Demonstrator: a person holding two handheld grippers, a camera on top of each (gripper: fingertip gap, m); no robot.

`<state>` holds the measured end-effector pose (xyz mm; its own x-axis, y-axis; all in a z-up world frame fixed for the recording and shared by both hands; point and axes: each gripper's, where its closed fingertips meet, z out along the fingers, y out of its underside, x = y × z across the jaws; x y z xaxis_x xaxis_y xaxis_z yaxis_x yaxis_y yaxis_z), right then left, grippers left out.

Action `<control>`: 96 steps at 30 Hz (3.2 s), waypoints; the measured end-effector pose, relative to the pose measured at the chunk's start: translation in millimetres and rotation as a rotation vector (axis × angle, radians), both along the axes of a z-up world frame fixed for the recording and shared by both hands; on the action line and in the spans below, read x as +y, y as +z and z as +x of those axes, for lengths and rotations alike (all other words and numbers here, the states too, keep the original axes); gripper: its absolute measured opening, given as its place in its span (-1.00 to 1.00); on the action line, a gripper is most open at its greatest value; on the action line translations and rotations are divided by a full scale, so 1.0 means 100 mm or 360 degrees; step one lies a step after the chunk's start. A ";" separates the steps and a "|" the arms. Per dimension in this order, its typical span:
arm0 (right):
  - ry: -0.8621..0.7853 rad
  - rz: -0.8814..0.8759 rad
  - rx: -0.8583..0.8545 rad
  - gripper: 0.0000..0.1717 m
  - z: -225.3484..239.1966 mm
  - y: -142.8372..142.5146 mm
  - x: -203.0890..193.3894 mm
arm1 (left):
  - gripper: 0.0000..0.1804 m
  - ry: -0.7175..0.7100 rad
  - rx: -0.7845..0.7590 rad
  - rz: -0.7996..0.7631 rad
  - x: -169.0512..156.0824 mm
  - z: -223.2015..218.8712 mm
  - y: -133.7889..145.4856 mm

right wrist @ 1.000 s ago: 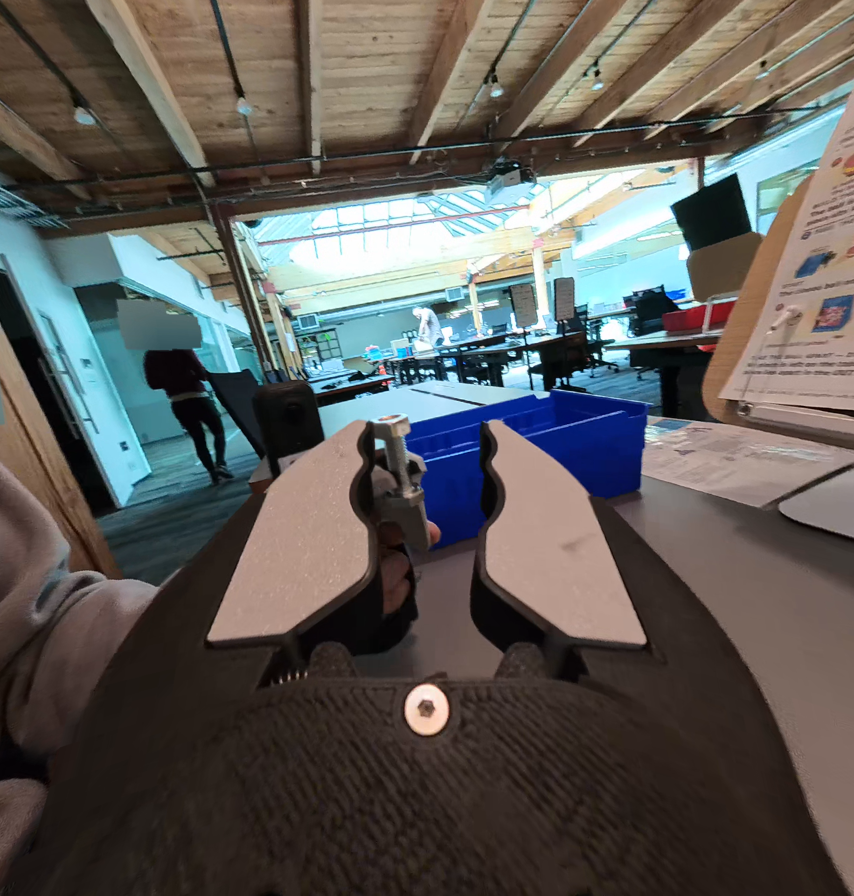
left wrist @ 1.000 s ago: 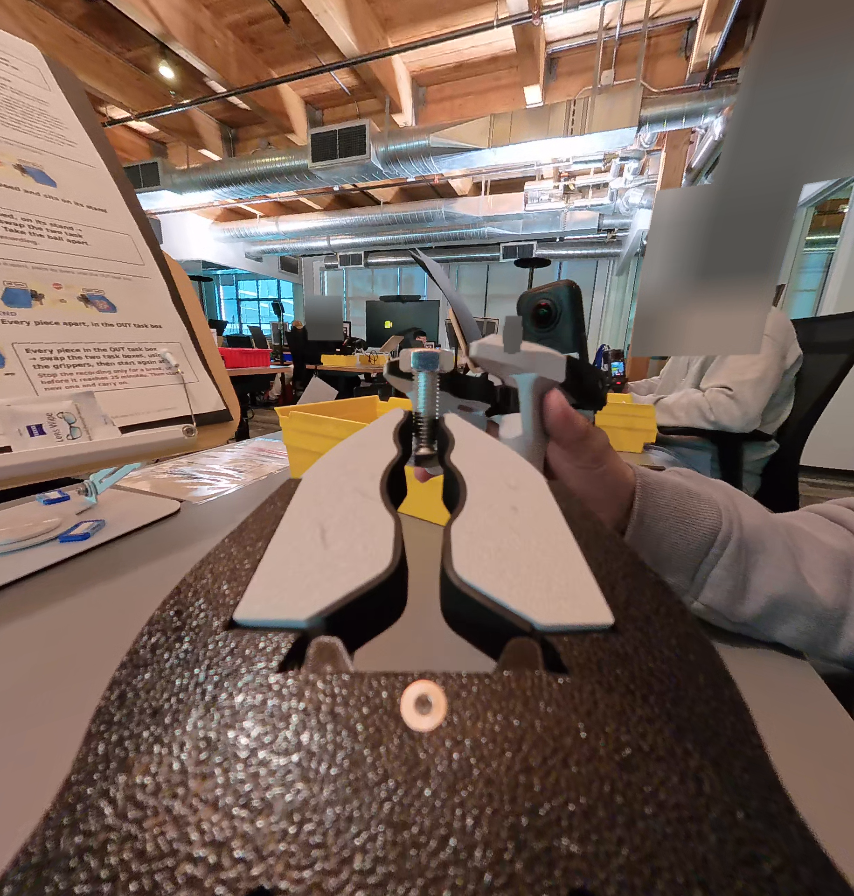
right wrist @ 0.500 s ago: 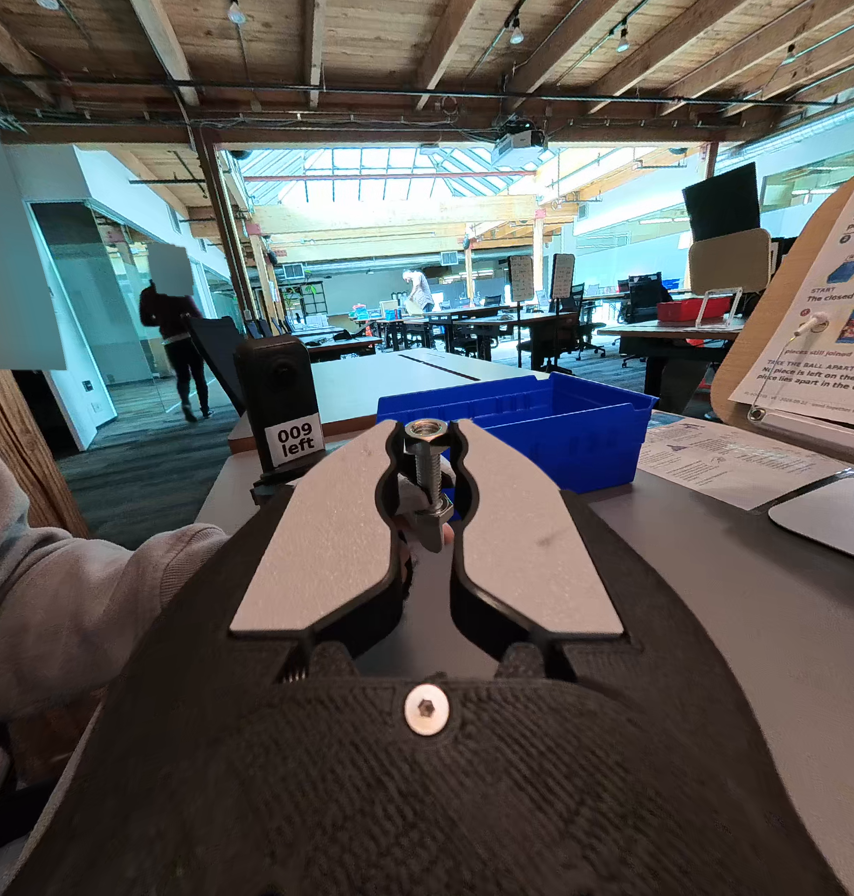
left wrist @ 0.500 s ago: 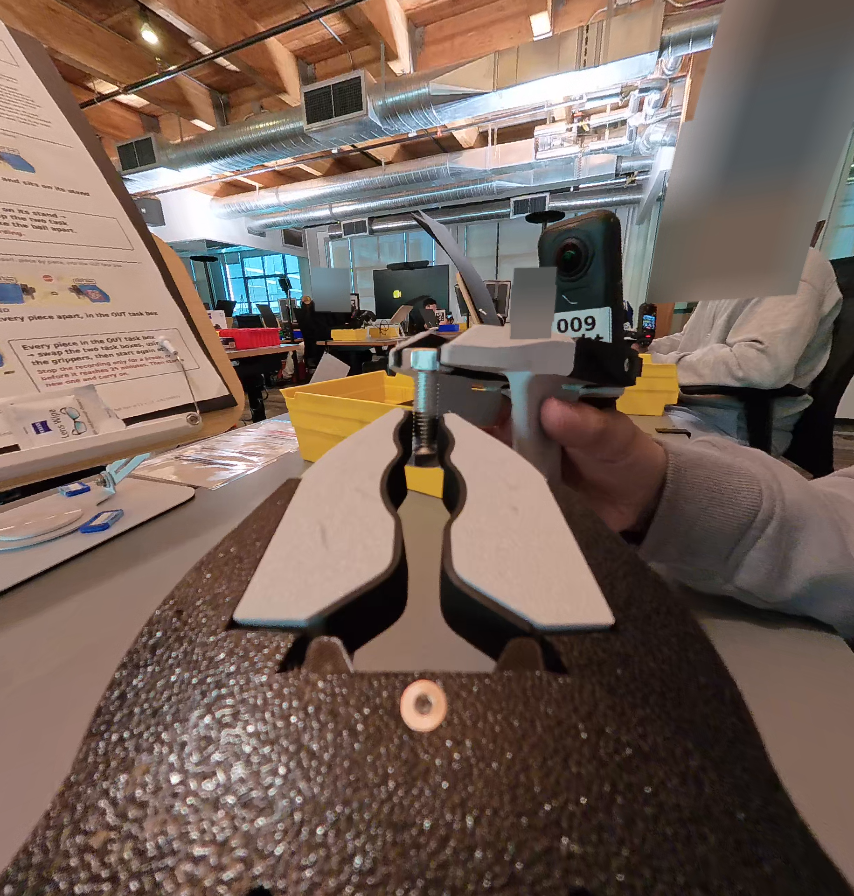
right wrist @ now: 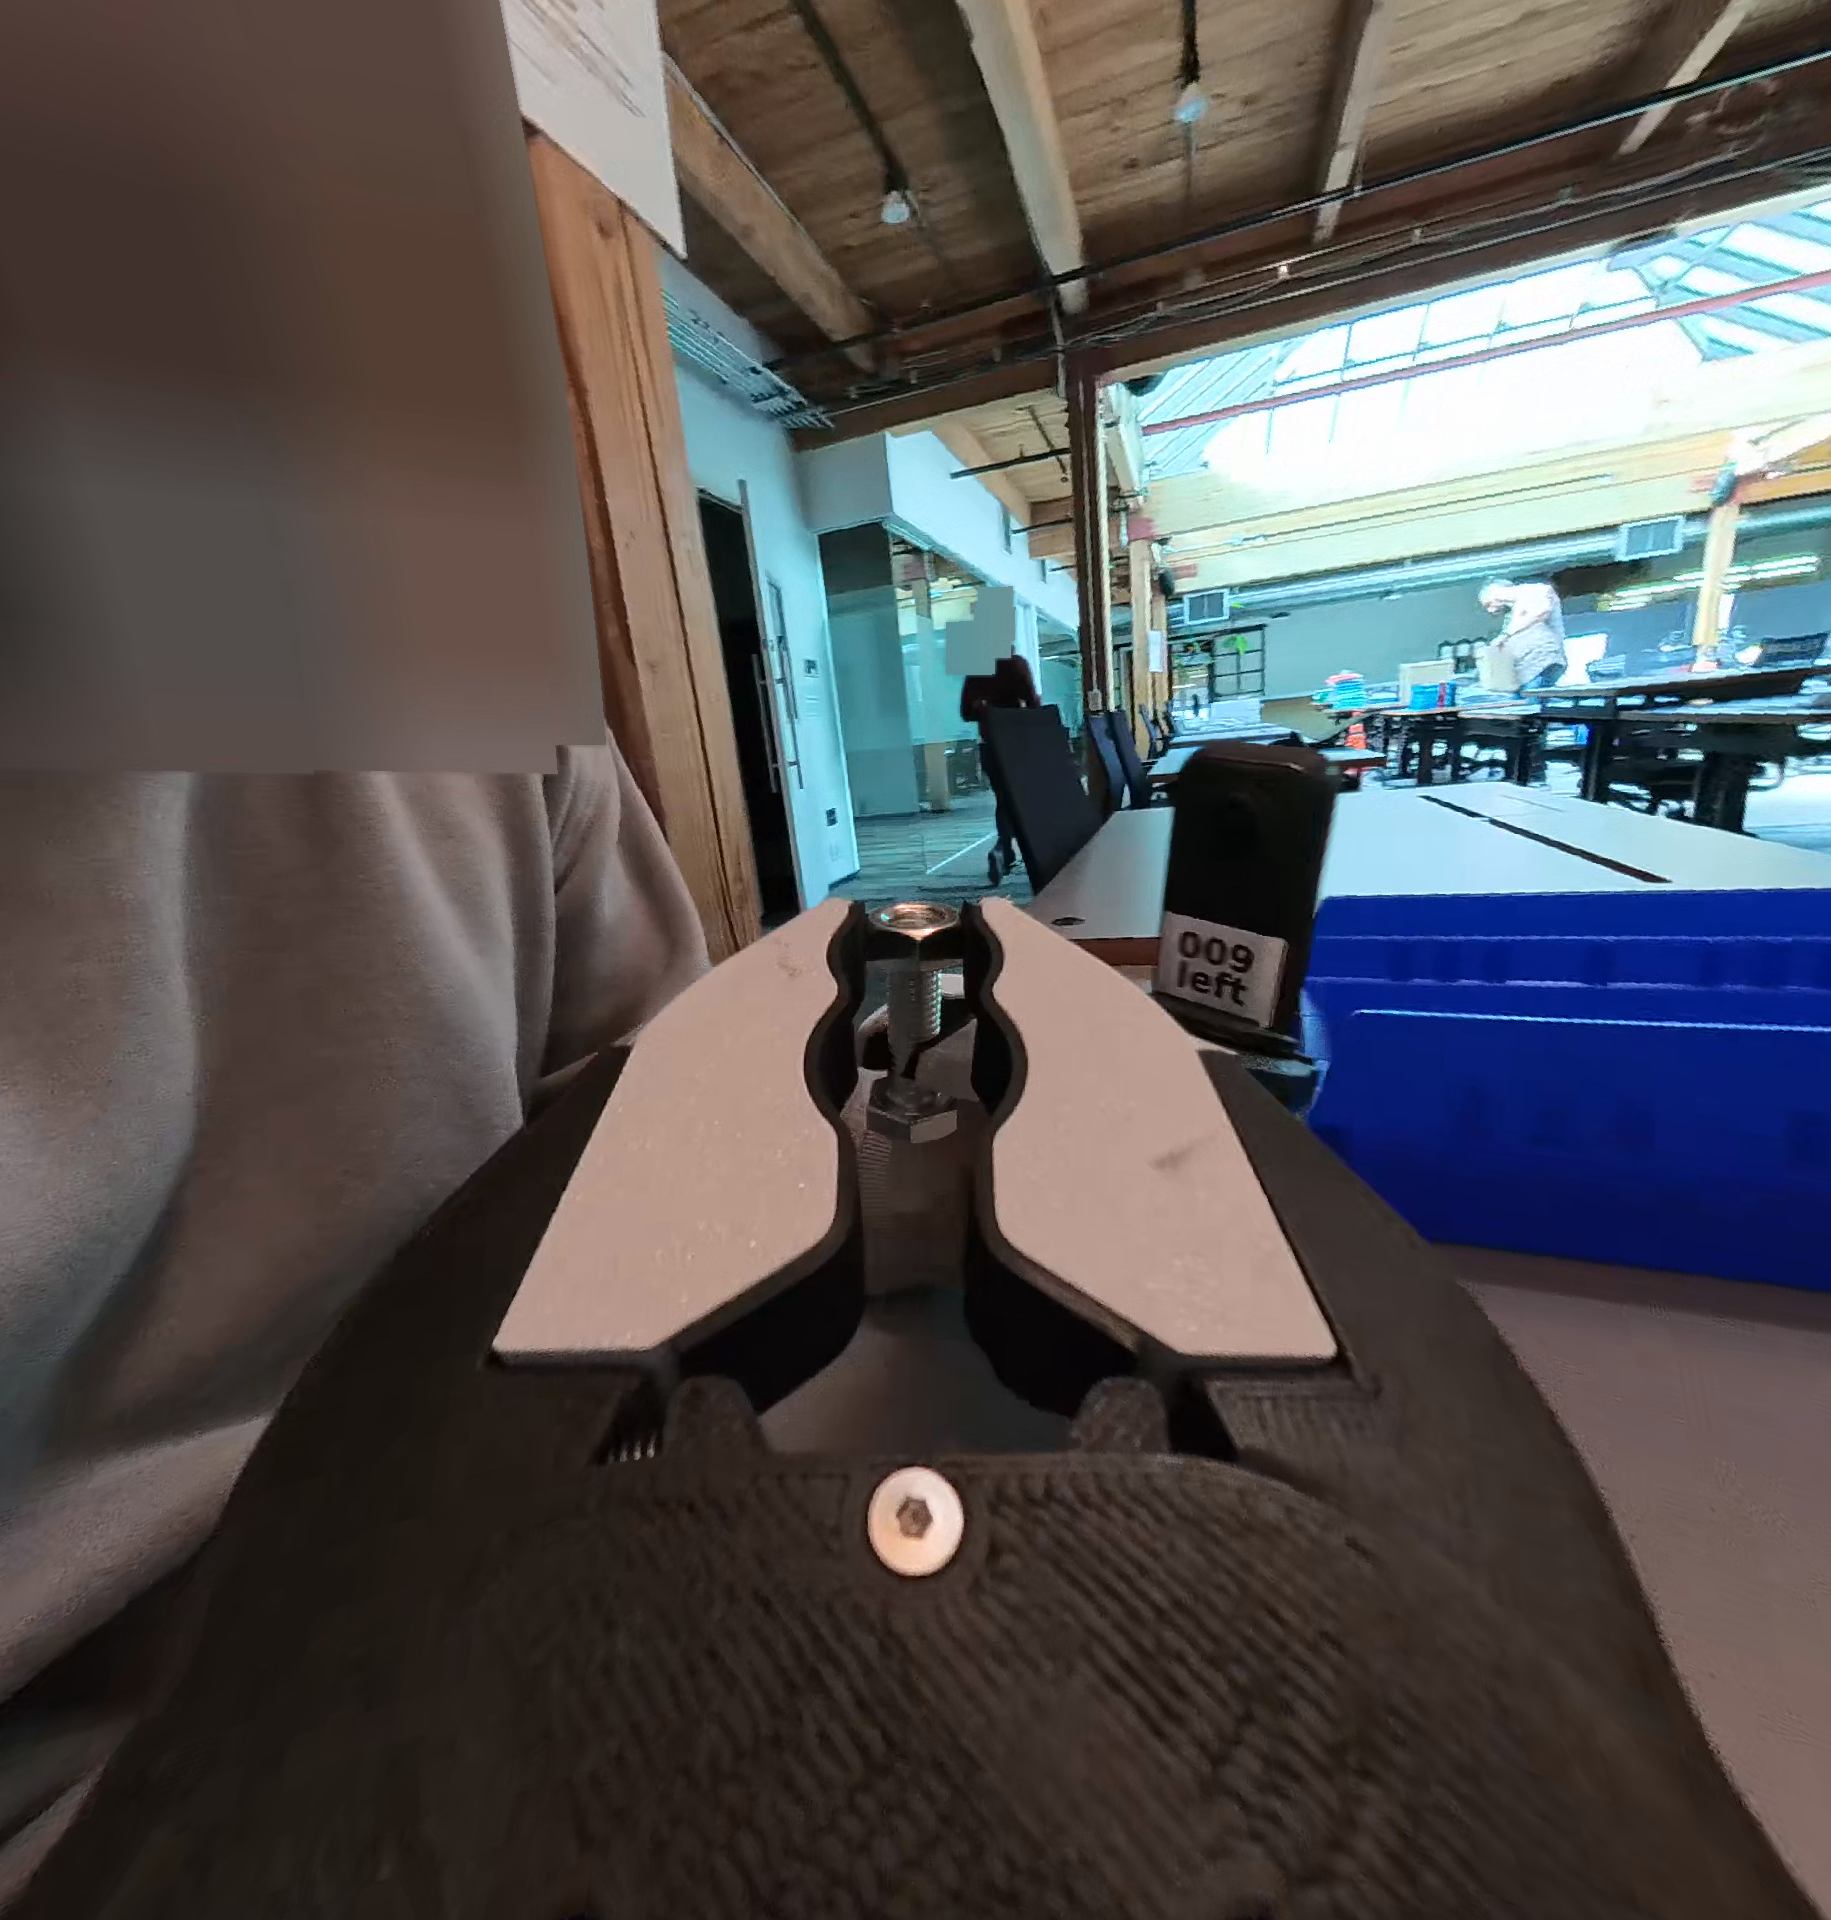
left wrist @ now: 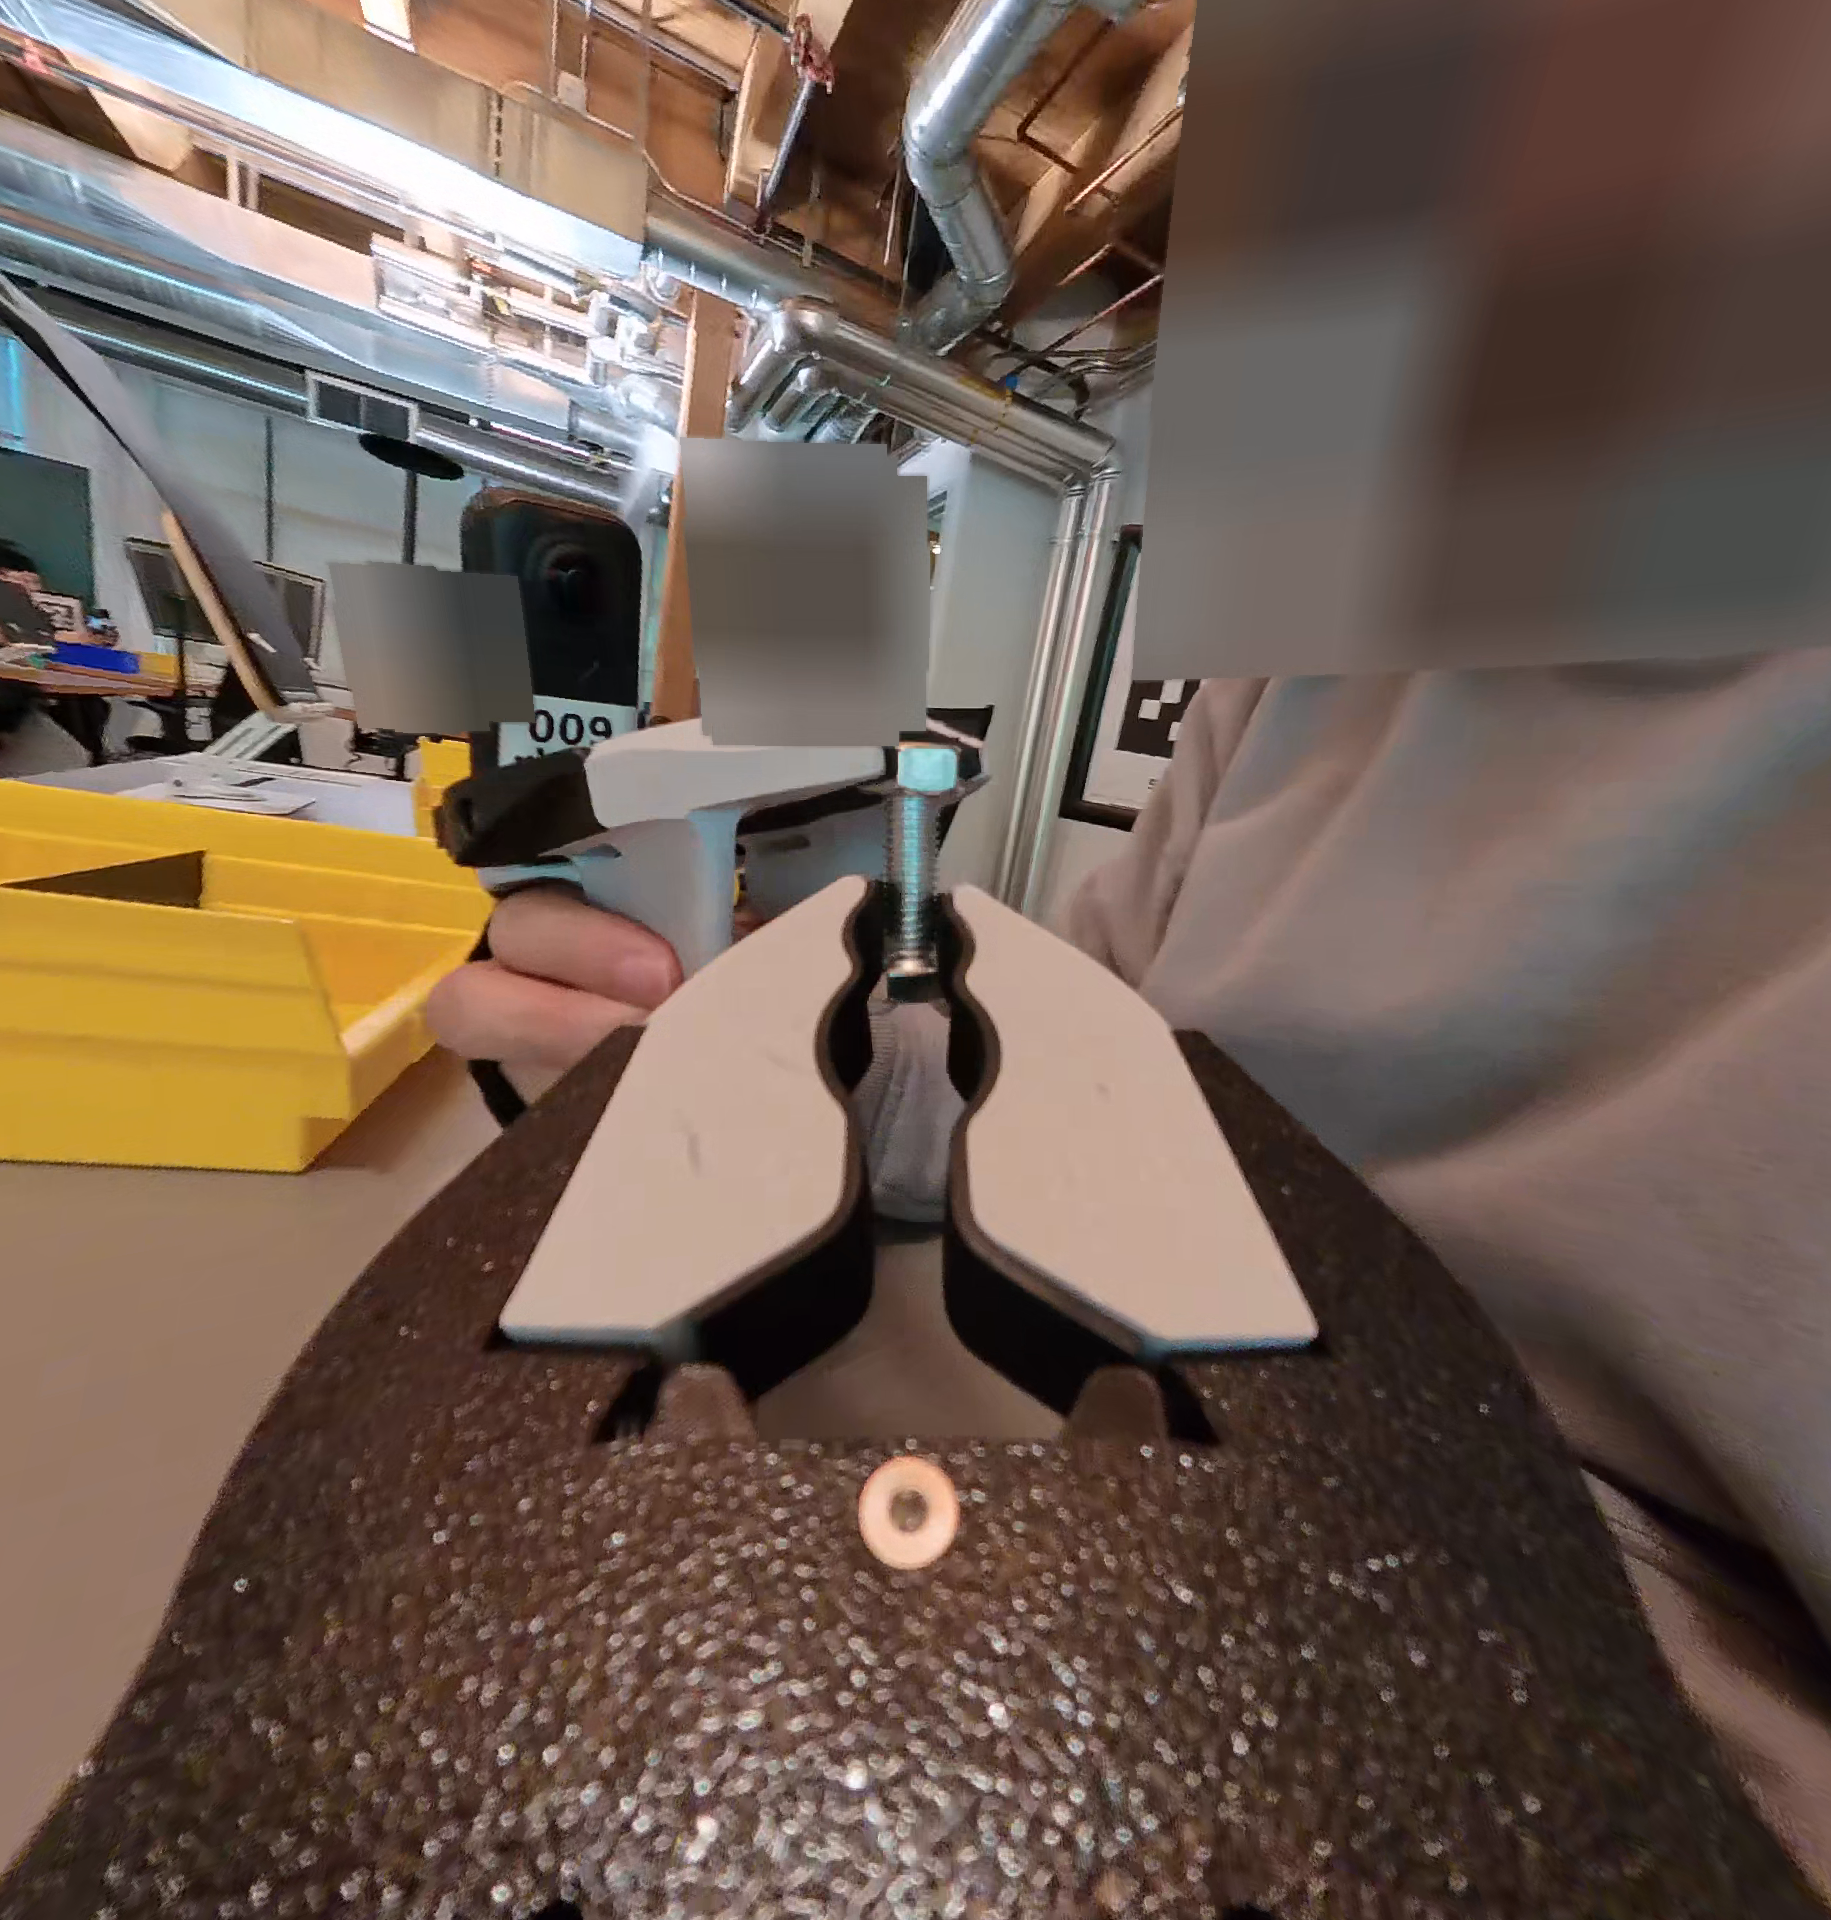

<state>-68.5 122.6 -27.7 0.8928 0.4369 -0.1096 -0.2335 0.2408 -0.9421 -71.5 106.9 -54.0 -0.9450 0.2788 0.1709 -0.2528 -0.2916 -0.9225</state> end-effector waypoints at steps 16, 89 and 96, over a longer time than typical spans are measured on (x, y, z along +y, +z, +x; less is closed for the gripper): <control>-0.1222 -0.0144 -0.0140 -0.62 0.83 -0.15 0.09 | -0.90 0.1412 -0.0378 0.0266 0.15 0.83 -0.15; -0.0345 0.0025 0.0113 -0.77 0.36 -0.04 -0.02 | -0.91 0.0551 -0.0101 0.0112 0.00 0.38 -0.06; -0.0946 -0.0046 0.0036 -0.64 0.74 -0.09 0.04 | -0.90 0.1359 -0.0380 0.0292 0.15 0.80 -0.12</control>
